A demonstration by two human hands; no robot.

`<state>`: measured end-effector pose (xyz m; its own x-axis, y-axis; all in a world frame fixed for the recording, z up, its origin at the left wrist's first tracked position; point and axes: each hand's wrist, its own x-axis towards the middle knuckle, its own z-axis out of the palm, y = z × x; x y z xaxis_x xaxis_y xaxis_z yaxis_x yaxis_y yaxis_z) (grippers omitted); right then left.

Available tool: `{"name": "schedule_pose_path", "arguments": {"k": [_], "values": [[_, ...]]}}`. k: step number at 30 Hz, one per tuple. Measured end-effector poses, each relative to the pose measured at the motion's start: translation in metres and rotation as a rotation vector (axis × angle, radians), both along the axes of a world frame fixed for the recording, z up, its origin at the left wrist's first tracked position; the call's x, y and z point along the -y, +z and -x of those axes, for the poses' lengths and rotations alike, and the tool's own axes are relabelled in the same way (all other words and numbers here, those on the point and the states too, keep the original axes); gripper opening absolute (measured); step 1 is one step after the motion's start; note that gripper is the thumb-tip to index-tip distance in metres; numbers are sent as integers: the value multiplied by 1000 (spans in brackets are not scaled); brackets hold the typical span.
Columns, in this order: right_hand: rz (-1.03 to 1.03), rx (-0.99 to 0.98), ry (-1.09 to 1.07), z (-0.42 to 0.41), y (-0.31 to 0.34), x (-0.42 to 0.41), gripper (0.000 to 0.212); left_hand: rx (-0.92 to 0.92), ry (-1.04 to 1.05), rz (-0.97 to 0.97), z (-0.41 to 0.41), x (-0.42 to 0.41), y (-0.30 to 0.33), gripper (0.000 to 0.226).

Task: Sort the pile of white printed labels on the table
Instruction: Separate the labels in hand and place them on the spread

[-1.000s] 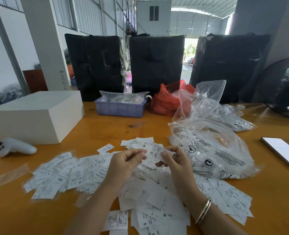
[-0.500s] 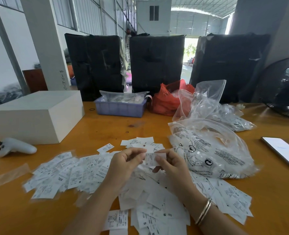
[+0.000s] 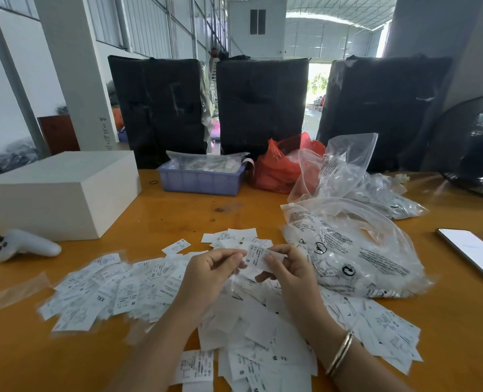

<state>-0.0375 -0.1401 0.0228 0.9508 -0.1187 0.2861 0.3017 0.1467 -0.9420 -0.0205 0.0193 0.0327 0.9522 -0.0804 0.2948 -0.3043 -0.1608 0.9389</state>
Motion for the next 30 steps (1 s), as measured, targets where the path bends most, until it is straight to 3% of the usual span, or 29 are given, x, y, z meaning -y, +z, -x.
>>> {"name": "schedule_pose_path", "arguments": {"k": [19, 27, 30], "values": [[-26, 7, 71, 1, 0, 2, 5, -16, -7, 21, -1, -1, -1, 17], [161, -46, 60, 0, -4, -1, 6, -47, 26, 47, -3, -1, -1, 13], [136, -32, 76, 1, -3, 0, 7, -33, 33, 43, -2, -2, 0, 14]]}}
